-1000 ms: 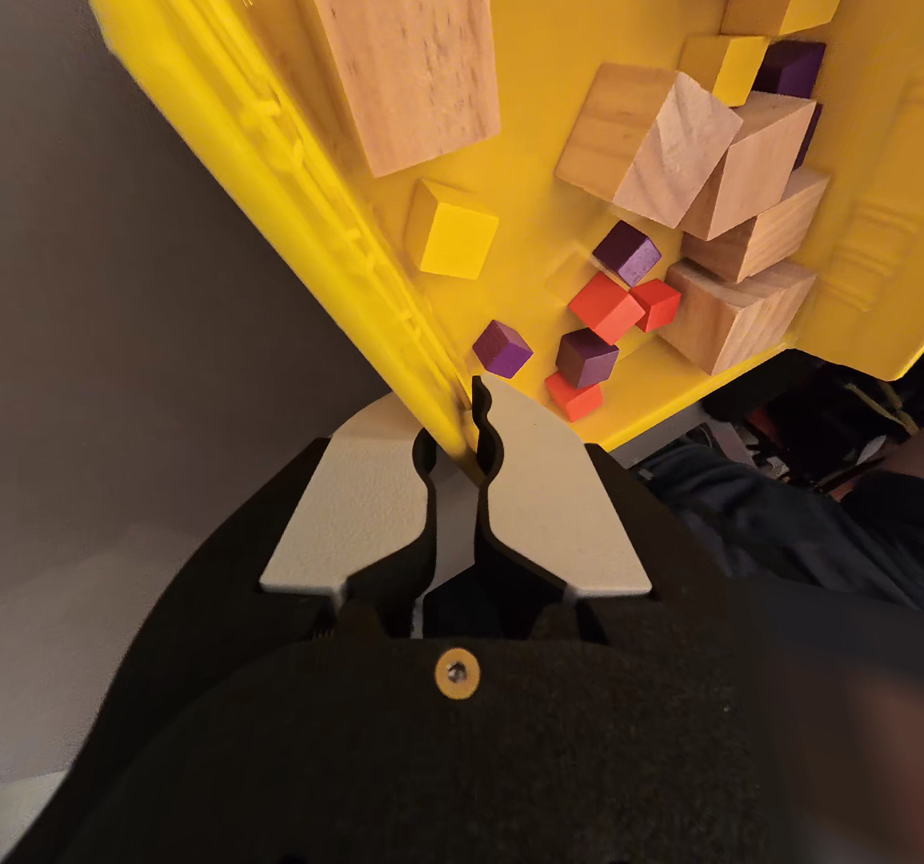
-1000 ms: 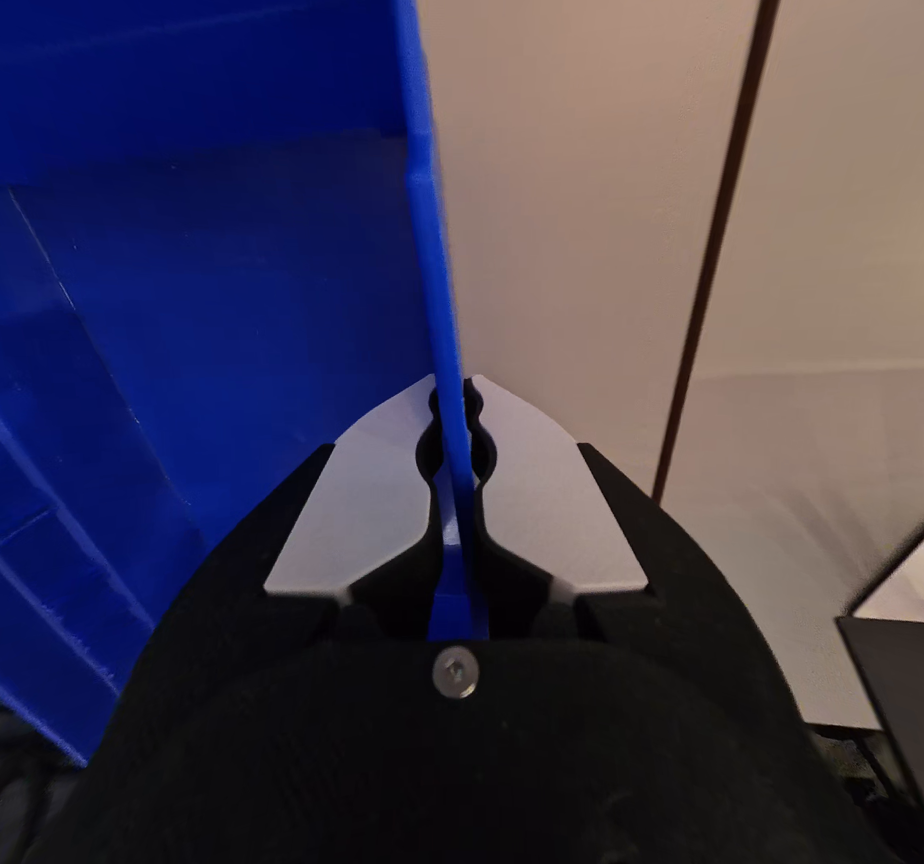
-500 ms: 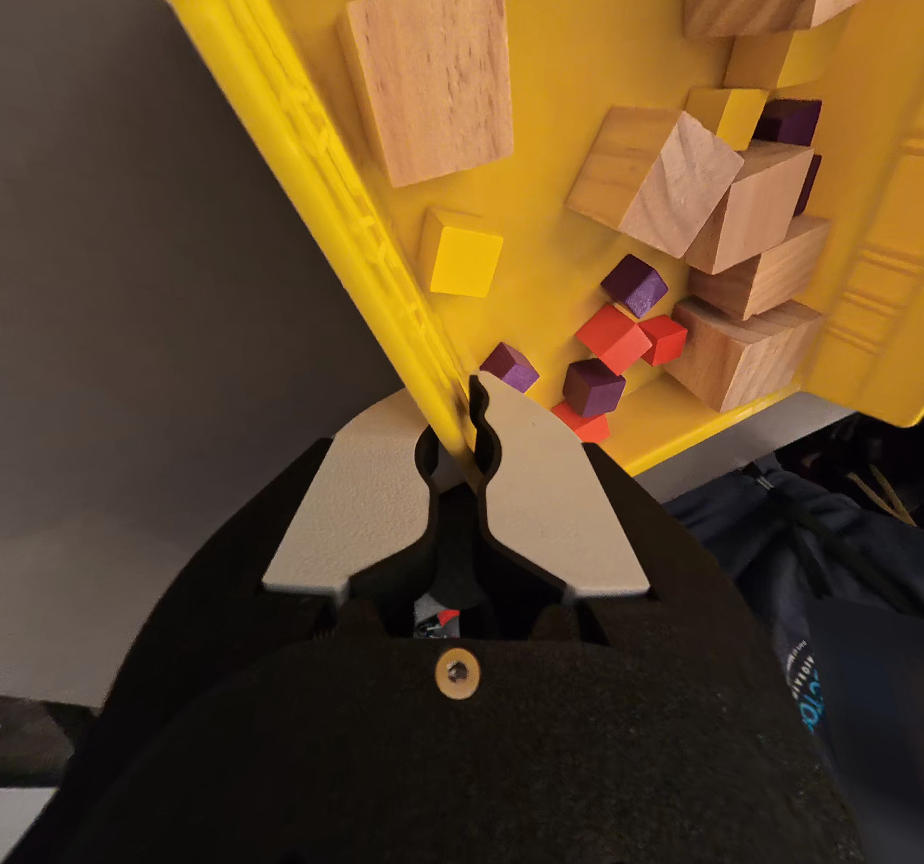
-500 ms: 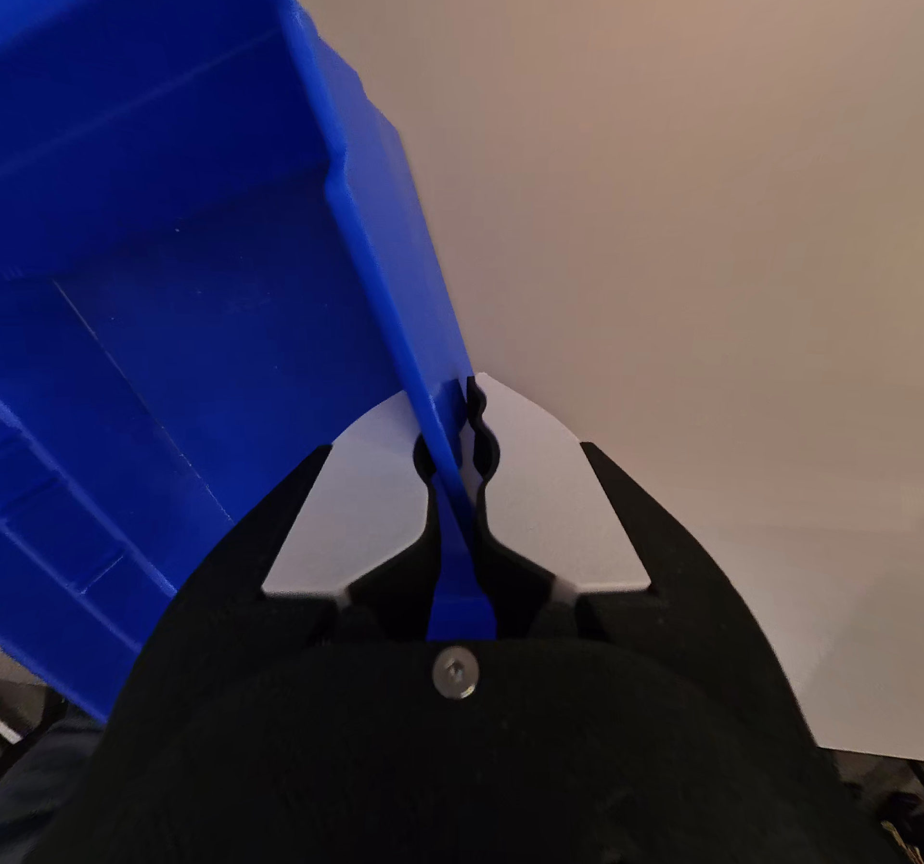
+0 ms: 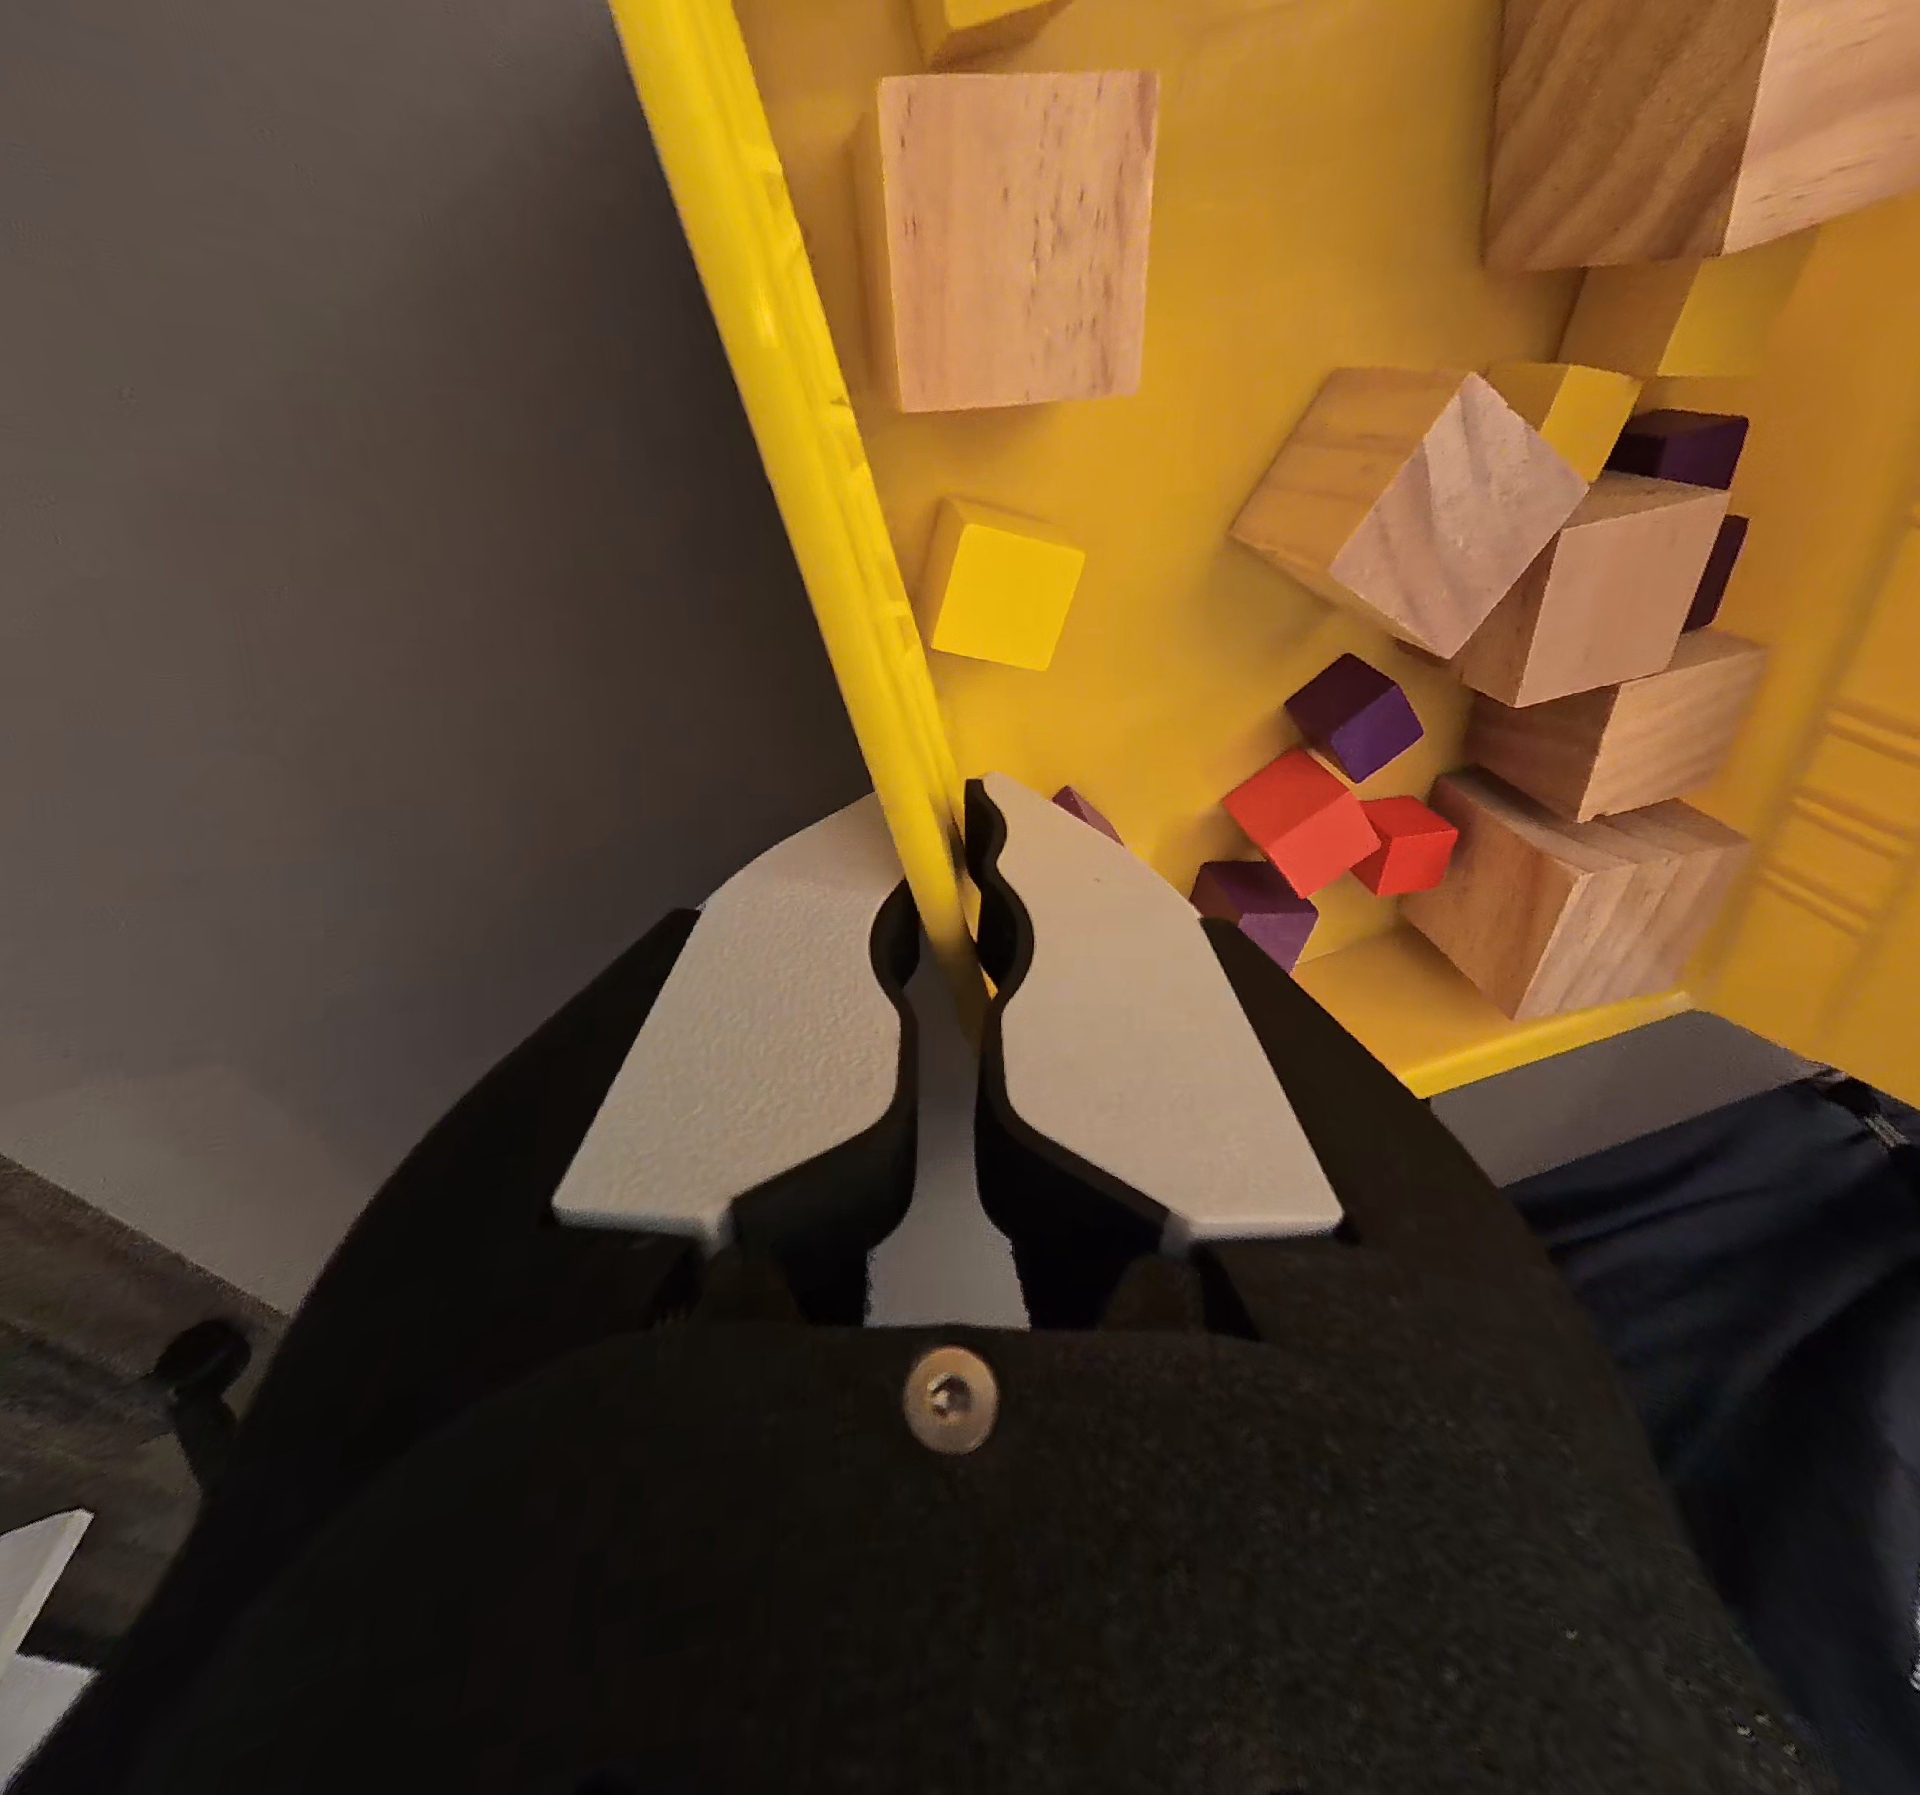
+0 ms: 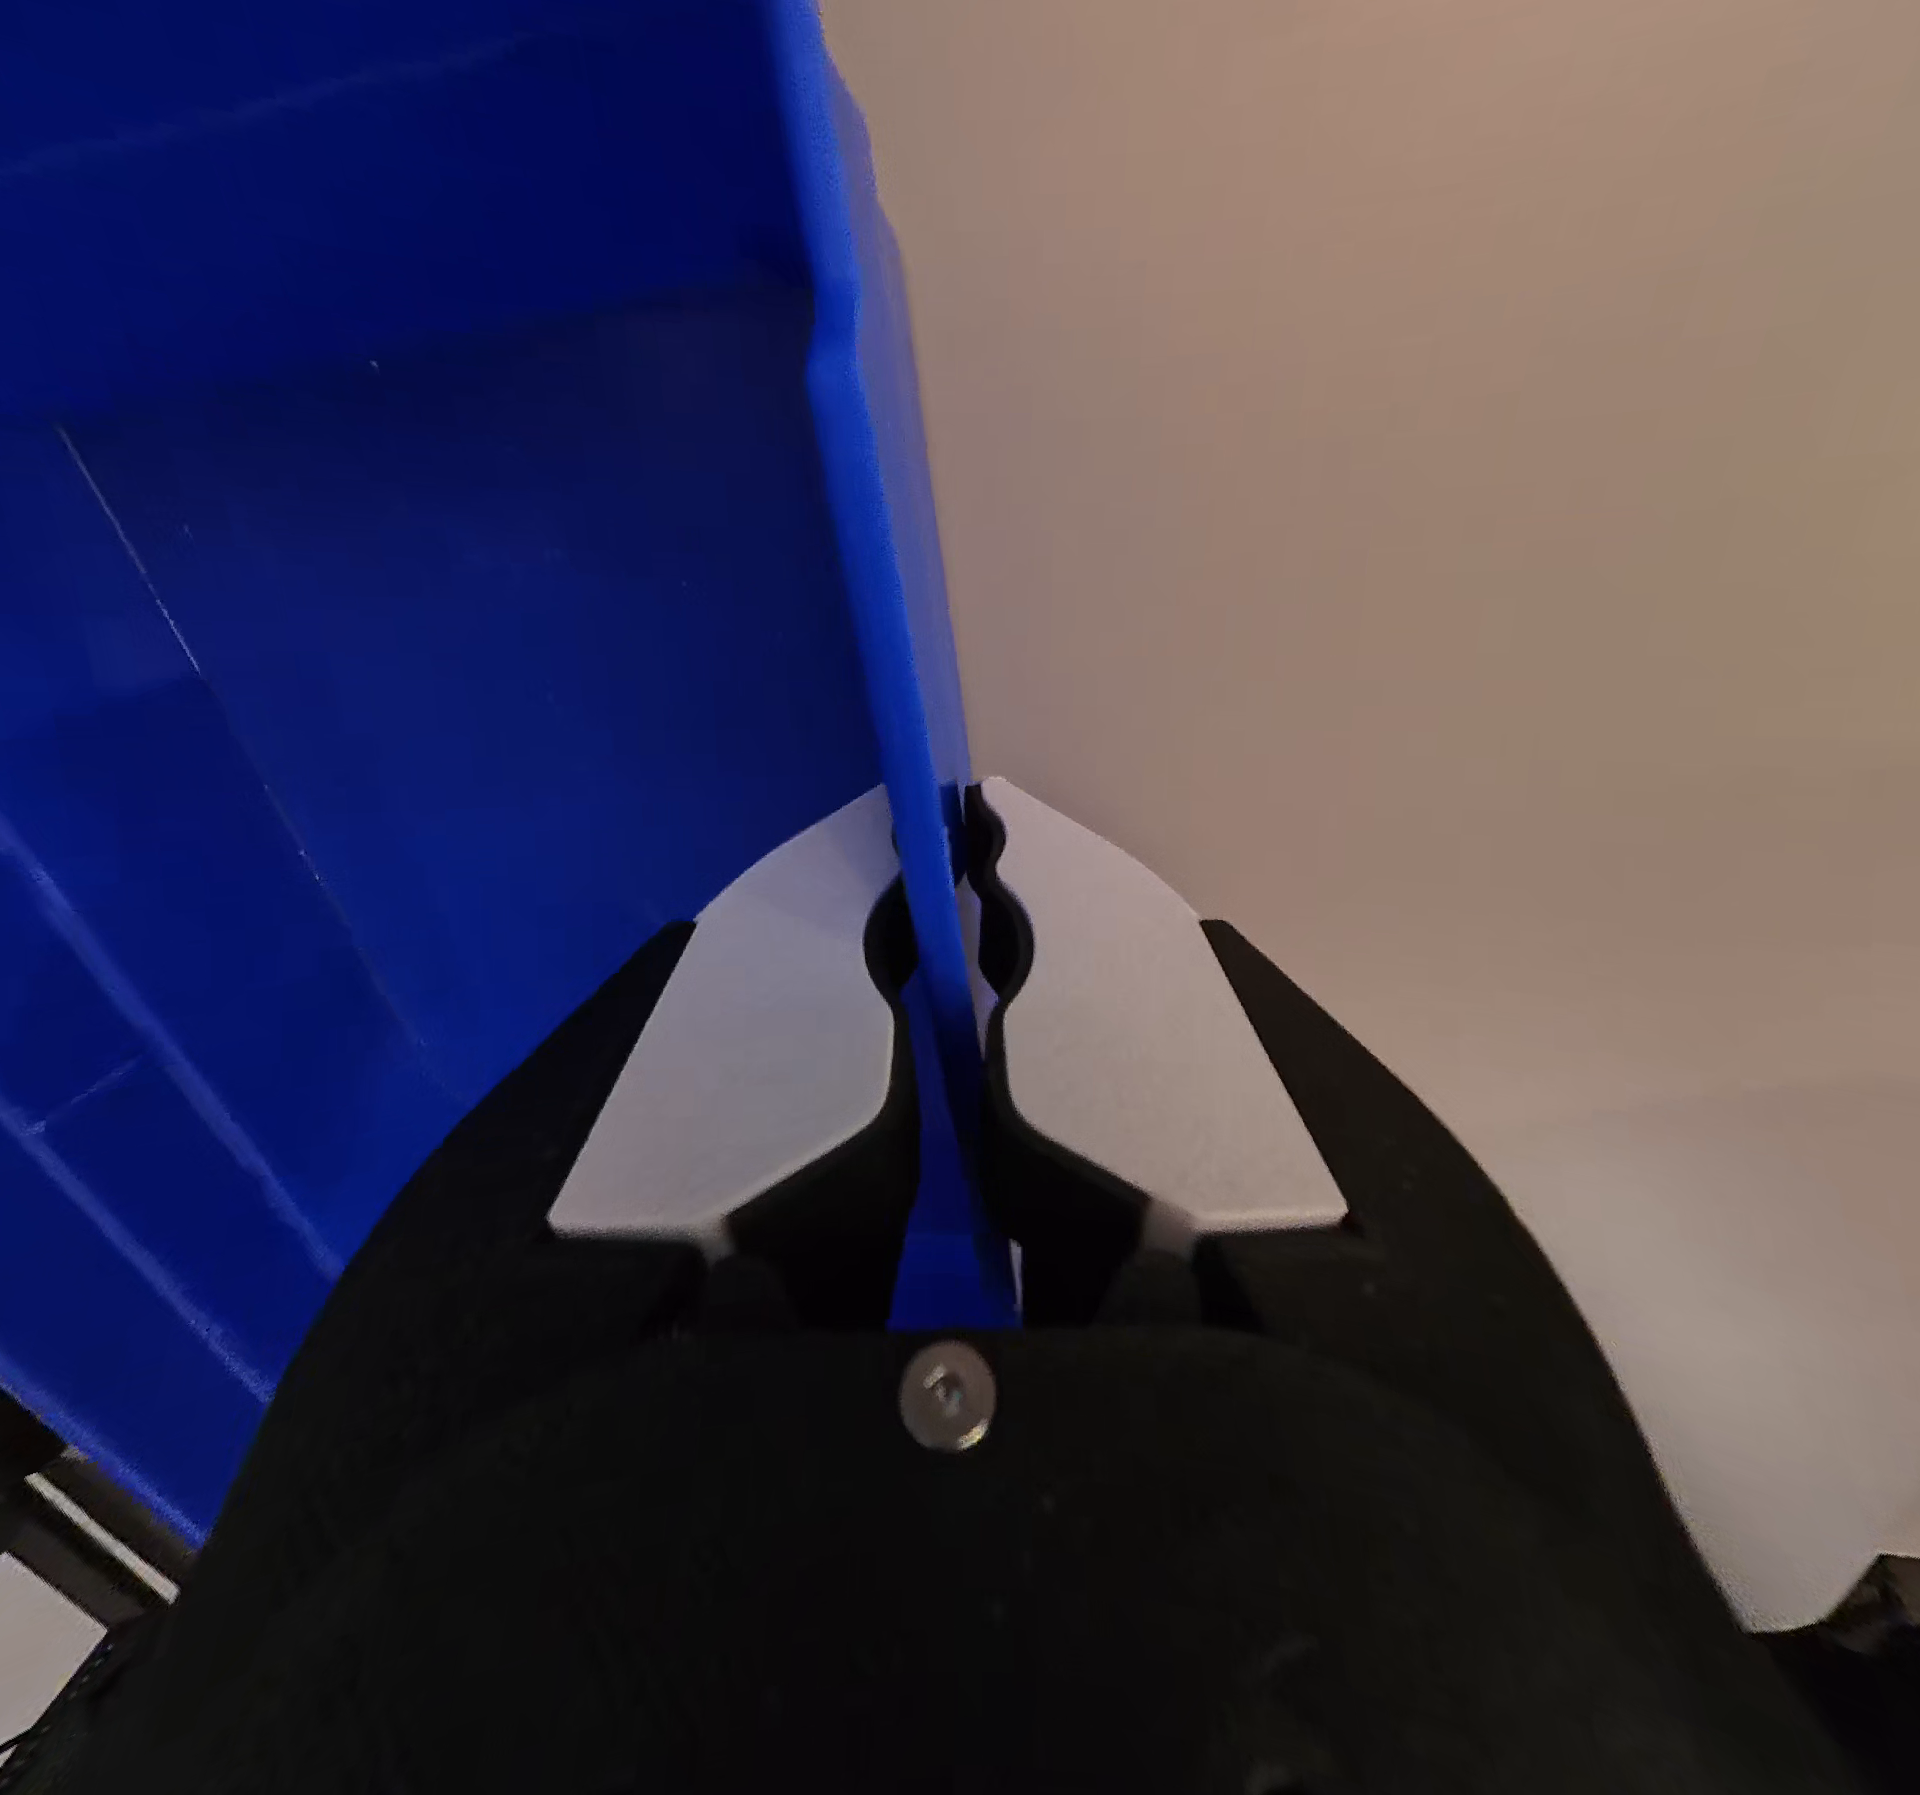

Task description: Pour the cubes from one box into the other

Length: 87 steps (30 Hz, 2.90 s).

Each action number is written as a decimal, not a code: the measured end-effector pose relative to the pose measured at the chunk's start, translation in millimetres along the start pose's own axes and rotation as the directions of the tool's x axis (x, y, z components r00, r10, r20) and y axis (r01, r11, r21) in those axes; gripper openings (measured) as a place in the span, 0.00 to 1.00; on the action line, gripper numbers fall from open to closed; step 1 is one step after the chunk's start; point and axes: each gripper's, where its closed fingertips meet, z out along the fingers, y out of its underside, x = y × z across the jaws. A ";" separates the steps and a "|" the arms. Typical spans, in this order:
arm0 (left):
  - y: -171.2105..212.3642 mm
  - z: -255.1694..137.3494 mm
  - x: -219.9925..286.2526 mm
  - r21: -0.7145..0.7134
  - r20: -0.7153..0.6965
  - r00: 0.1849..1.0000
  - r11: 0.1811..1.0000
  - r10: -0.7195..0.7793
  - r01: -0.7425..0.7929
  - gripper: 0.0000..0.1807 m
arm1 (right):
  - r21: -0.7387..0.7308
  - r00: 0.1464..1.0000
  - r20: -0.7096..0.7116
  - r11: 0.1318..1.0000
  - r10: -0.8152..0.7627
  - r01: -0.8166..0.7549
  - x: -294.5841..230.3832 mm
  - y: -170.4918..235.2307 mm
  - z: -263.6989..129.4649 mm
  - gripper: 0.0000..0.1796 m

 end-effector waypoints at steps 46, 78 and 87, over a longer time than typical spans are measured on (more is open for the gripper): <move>39.8 10.5 -25.5 0.063 -0.026 0.996 0.994 -0.089 0.091 0.05 | 0.052 0.814 0.149 0.826 -0.562 0.561 -506.8 113.2 25.3 0.15; -3.7 -37.1 53.6 -0.107 0.239 0.971 0.994 0.001 0.025 0.04 | -0.137 0.882 0.290 0.896 -0.371 0.422 -434.4 97.3 25.3 0.03; -90.3 -110.2 179.8 -0.005 0.263 0.960 0.995 0.100 -0.102 0.04 | -0.009 0.919 0.244 0.947 -0.308 0.320 -321.9 39.0 -85.1 0.03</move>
